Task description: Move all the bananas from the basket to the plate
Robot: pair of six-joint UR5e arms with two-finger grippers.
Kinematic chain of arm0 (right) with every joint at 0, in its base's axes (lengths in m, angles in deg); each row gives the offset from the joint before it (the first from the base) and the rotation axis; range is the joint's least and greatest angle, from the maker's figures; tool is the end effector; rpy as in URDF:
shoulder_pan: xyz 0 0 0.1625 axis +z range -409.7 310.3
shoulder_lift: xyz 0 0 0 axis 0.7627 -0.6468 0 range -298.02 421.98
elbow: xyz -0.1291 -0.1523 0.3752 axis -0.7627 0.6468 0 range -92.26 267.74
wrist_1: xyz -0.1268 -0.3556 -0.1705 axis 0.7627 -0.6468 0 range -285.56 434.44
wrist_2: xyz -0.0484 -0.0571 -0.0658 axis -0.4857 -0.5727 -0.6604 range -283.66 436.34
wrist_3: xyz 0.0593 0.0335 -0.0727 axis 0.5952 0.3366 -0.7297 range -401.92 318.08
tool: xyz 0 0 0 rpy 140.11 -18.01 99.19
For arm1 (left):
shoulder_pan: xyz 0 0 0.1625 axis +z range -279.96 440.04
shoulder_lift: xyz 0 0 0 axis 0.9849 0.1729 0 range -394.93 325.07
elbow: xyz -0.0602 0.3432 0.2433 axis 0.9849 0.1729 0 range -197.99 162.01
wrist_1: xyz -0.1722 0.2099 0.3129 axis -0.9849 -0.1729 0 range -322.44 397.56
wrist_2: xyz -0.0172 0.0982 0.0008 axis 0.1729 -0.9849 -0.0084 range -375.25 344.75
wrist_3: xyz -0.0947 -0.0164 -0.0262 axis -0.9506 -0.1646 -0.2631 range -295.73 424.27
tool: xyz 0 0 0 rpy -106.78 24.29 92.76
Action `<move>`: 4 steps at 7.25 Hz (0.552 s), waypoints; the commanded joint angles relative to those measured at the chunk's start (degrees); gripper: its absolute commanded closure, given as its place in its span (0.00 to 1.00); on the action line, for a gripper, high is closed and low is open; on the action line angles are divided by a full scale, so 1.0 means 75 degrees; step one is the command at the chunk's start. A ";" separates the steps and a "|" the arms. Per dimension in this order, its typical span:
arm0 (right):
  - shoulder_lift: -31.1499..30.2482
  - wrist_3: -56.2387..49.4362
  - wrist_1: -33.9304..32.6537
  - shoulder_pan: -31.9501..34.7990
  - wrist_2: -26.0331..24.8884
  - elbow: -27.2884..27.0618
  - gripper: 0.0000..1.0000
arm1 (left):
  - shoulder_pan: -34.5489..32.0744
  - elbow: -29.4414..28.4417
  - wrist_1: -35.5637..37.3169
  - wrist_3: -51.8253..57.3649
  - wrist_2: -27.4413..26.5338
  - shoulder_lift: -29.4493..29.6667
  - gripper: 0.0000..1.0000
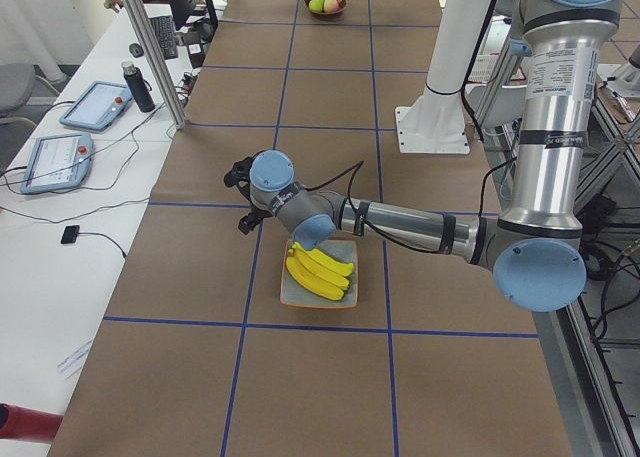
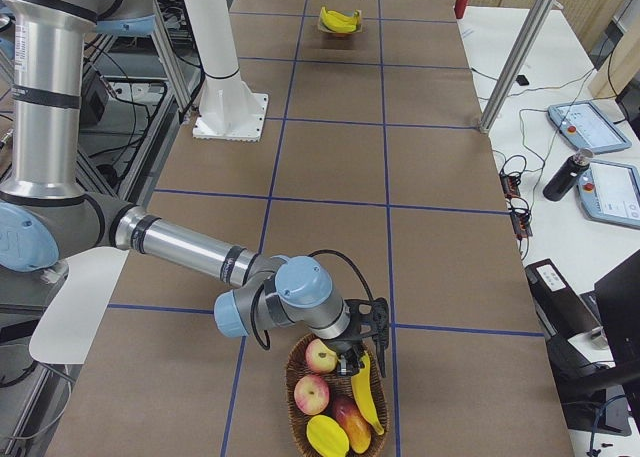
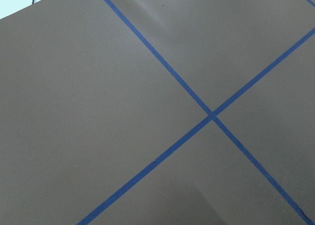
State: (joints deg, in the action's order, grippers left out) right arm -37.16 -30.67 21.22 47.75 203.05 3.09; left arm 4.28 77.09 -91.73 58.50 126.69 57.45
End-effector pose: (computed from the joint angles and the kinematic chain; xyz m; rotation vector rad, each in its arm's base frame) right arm 0.1295 -0.4215 0.7163 0.3549 -0.6452 0.1868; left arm 0.0747 -0.5171 0.5057 0.6015 0.9783 0.5006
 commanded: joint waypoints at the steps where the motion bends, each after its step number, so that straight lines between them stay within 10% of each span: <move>1: 0.0070 0.0012 -0.0029 0.0025 0.0038 -0.0079 1.00 | 0.0000 -0.0009 0.0000 -0.0004 0.0000 0.0012 0.00; 4: -0.0022 0.0012 -0.0579 0.0166 -0.0078 -0.0641 1.00 | 0.0000 -0.0021 0.0023 -0.0004 0.0000 0.0035 0.00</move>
State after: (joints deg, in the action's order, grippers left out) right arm -36.78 -30.58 18.59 48.74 203.09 -0.25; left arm 4.28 76.96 -91.60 58.49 126.69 57.63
